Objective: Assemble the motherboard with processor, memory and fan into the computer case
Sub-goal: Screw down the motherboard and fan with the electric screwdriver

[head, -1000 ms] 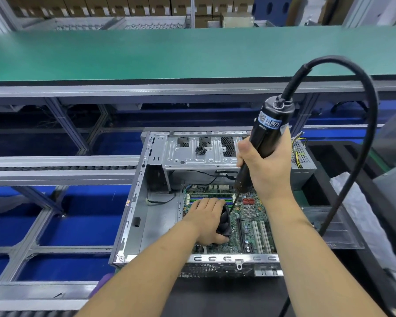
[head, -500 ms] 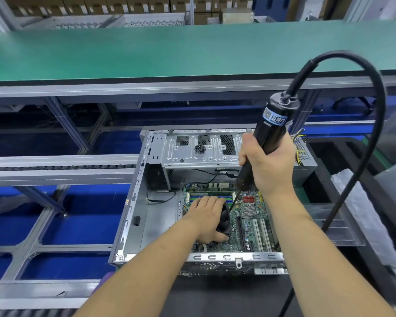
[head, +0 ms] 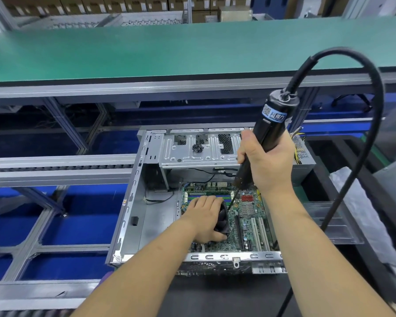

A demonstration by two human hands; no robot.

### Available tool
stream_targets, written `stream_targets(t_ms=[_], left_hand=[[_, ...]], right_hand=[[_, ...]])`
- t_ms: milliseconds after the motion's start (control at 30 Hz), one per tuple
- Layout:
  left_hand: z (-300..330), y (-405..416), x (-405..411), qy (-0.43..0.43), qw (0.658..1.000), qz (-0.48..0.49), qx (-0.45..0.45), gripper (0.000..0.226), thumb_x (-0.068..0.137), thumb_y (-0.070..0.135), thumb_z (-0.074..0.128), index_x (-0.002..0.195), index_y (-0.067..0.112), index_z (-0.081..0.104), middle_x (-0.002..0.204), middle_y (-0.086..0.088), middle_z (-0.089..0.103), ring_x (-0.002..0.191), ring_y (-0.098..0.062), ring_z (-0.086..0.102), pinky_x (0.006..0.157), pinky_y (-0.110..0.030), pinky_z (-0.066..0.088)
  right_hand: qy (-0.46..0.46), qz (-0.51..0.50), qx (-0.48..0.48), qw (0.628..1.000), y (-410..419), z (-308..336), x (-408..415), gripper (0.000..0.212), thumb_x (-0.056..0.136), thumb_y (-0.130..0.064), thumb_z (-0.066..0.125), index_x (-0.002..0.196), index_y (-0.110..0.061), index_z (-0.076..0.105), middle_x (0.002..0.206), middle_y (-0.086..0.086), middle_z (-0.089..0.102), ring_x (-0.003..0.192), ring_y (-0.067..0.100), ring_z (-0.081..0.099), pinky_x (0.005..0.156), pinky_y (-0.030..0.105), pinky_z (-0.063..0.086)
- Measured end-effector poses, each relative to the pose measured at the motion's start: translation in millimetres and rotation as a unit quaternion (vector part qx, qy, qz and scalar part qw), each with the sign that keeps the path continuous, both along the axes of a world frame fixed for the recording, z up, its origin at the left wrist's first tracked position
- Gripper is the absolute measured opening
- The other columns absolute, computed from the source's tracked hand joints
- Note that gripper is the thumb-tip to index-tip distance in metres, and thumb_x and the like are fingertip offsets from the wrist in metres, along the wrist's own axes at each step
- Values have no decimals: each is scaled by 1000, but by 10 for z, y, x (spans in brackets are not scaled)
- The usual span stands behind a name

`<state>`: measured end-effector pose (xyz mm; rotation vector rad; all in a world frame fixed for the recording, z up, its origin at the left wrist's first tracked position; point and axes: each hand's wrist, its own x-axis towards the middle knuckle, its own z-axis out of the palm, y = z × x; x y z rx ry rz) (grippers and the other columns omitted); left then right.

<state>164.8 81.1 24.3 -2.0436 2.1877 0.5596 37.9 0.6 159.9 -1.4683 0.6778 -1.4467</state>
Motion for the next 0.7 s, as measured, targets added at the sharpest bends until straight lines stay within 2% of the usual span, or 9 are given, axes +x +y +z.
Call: stream_targets(t_ms=[67,233,433,533,700], left_hand=[[1,5,1,1,1000,0,-1,102,84,65,61,154,14,9,157,-5,18,145,-28,16,120,-45,12],[5,3,2,0,1000,-2,2,102,84,65,61,154,14,8,157,-5,17,145,-28,15,120,-45,12],[6,6,12,2,1000,-2,7,103,84,65,61,155,14,6,159,-4,15,146,-28,13,120,-45,11],[6,6,19,8,1000,-1,7,103,84,65,62,154,15,7,157,-4,17,145,-28,15,120,-45,12],[-2,9,22,14,1000,2,7,103,83,65,62,154,15,7,157,-4,17,145,-28,14,120,-45,11]], right_hand=[[-4,-1,4,1000,-10,6,-19,21,80,-41,75,75,-37,55,62,-2,58,51,29,54,56,45,48],[-5,-2,5,1000,5,10,-37,22,80,-40,76,75,-35,55,62,-1,58,53,29,54,57,49,49],[18,-3,3,1000,53,17,1,40,78,-43,74,80,-10,52,65,21,56,58,41,54,58,52,49],[34,0,-1,999,77,16,20,53,77,-45,73,78,4,51,68,20,58,63,40,56,64,54,50],[50,1,-12,999,111,26,40,57,77,-47,73,79,7,53,69,21,59,65,40,58,64,55,50]])
